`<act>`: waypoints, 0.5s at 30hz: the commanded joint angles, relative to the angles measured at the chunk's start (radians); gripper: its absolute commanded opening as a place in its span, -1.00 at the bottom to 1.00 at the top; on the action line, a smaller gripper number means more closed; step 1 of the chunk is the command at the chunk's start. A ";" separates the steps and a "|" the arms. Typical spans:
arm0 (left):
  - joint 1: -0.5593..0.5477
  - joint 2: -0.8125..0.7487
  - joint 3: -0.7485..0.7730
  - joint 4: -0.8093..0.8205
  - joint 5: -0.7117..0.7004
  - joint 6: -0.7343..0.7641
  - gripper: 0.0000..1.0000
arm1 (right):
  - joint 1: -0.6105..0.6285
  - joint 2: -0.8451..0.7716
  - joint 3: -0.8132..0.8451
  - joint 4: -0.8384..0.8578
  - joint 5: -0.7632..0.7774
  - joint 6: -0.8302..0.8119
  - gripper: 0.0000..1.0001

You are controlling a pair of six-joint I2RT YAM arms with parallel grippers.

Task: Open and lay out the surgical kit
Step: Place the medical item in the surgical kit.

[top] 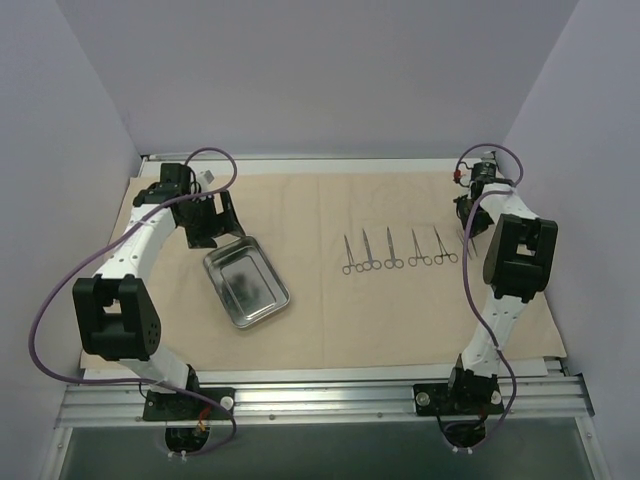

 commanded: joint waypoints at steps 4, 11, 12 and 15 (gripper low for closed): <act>0.017 0.010 0.035 0.013 0.026 0.007 0.87 | -0.007 0.015 0.000 -0.033 0.047 -0.017 -1.00; 0.019 0.018 0.041 0.009 0.033 0.007 0.87 | -0.008 0.032 -0.010 -0.025 0.044 -0.012 -0.96; 0.019 0.018 0.041 0.009 0.033 0.007 0.88 | -0.007 0.035 -0.012 -0.025 0.044 -0.006 -0.95; 0.019 0.011 0.040 0.006 0.032 0.009 0.87 | -0.010 0.039 -0.020 -0.022 0.042 0.001 -0.92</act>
